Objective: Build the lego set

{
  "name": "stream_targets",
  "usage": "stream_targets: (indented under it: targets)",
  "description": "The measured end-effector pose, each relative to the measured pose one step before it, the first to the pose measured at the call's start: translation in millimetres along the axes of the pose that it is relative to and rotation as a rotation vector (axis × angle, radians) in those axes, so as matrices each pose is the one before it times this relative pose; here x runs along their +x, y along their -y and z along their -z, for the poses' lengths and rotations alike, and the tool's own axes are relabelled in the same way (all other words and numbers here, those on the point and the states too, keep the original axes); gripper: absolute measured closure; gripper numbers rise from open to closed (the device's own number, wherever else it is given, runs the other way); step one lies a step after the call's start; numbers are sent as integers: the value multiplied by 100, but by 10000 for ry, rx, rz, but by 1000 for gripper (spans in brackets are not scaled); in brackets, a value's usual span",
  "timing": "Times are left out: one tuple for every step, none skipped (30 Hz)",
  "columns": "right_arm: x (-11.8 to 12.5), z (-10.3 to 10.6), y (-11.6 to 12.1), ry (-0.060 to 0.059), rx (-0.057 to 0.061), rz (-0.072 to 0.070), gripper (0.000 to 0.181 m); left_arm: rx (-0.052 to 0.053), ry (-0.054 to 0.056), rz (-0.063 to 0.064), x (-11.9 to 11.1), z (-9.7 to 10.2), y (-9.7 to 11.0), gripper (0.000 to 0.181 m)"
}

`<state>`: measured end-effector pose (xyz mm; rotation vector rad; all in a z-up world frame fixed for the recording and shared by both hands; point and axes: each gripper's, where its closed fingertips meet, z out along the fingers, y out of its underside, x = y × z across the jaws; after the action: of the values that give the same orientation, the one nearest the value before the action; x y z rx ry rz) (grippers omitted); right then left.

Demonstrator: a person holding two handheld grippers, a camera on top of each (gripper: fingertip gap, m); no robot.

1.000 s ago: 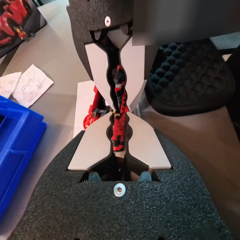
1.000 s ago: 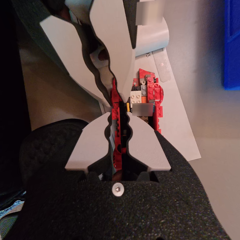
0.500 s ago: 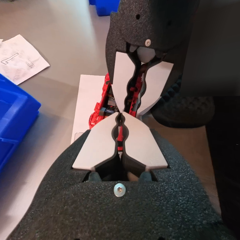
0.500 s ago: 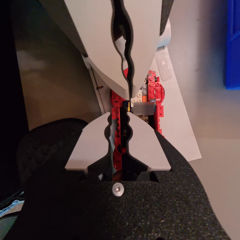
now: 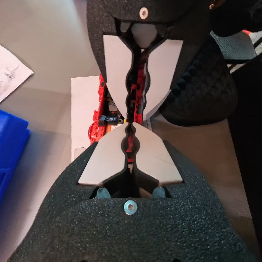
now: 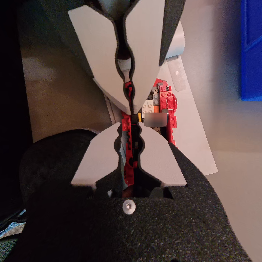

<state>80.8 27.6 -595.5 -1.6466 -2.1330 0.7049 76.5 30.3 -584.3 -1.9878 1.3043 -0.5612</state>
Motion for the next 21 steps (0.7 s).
stream_targets:
  targets:
    - [3,11,6,2,14,2,162,-94,-135,-73,210,-87,-74,181]
    - [-3,-13,-19,1,-7,10,162,-39,-46,-24,54,-69,-2,181]
    - [-5,-10,-1,-2,8,6,162,-26,-36,23,-13,-21,2,181]
    - [1,8,13,-2,24,9,162,-30,-57,56,-20,3,5,181]
    - [2,5,2,1,27,7,162,-34,-47,40,-7,18,-10,181]
    - [7,21,14,7,24,-6,162,-32,-30,15,-6,14,-18,181]
    - [2,32,56,2,48,-3,162,-22,-34,37,-7,8,-6,181]
    - [7,42,92,-10,90,-2,162,-22,-38,64,-14,0,-10,181]
    - [4,62,118,-12,96,-11,163,-26,-56,101,7,-20,9,181]
    - [45,74,81,-35,80,-21,164,-33,-42,99,-6,-28,15,181]
    - [64,66,15,-45,45,1,165,-41,-24,64,-20,2,-6,181]
    - [-4,37,-20,1,30,-1,165,-41,-13,31,-35,1,-5,181]
    - [-43,19,-10,40,33,-21,167,-49,-42,37,-7,-4,-3,181]
    - [-76,1,43,68,65,-33,167,-65,-43,42,-13,-3,3,181]
    - [-73,-11,41,52,63,-17,168,-56,-13,22,-42,-11,15,181]
    - [-85,-17,36,40,41,6,168,-32,-24,28,-24,-19,23,181]
    - [-47,-31,-24,17,9,10,168,-31,-35,73,-18,-22,33,181]
    - [-24,-47,-59,11,-13,-5,168,-28,-51,94,4,-26,28,181]
    - [-35,-50,-91,25,-25,-22,167,-24,-42,67,-3,-23,41,181]
    - [0,-56,-94,17,-18,-29,167,-19,-21,16,-14,-29,43,181]
    - [-4,-22,-40,22,24,-22,167,-11,13,-16,-32,-46,58,181]
